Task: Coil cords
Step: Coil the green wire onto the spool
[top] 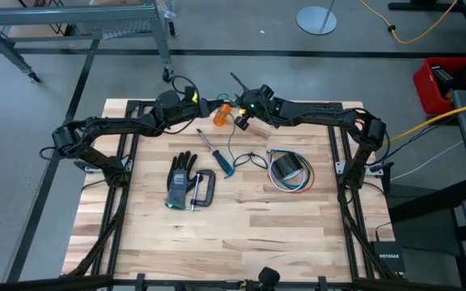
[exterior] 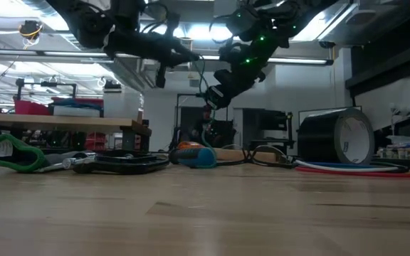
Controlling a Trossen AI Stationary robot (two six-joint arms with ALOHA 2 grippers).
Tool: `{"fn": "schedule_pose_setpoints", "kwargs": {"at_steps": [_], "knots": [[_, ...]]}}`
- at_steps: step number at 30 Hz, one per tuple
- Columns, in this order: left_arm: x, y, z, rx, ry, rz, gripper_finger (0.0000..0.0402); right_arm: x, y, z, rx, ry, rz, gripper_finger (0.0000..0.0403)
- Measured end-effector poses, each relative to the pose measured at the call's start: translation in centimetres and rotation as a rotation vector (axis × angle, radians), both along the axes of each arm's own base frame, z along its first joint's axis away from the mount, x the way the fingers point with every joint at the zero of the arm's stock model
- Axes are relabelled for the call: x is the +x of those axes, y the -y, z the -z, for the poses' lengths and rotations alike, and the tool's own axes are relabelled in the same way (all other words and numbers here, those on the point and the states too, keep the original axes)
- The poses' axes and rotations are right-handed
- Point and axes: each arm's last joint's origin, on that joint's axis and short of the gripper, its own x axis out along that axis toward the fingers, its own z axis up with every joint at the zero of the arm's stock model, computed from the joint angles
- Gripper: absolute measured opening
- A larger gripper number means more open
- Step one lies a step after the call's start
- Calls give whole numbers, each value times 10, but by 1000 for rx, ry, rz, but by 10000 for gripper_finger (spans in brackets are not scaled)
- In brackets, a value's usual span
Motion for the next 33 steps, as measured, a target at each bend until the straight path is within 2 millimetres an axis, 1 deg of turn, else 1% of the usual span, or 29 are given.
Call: {"fn": "schedule_pose_setpoints", "kwargs": {"at_steps": [2,5,9,12,17,21,24,28,33], "knots": [[1,1,-2,22,10,5,0,1,0,0,26,22,-20,1],[-2,-4,-4,32,36,-15,0,1,-2,1,45,19,-38,1],[-3,-6,-6,37,47,-25,0,1,-2,1,65,41,-19,1],[0,-1,-5,40,35,-5,0,4,-2,-1,92,102,-42,1],[2,2,-4,44,32,9,0,10,-5,-6,169,221,-158,1],[3,3,-4,43,31,12,0,13,-5,-10,203,296,-154,1],[4,5,-3,45,22,20,0,14,-4,-12,197,326,-151,1],[4,6,-3,66,11,21,0,14,-5,-12,229,331,-190,1],[-1,-3,-3,63,10,-10,0,11,-8,-5,285,262,-198,1]]}}
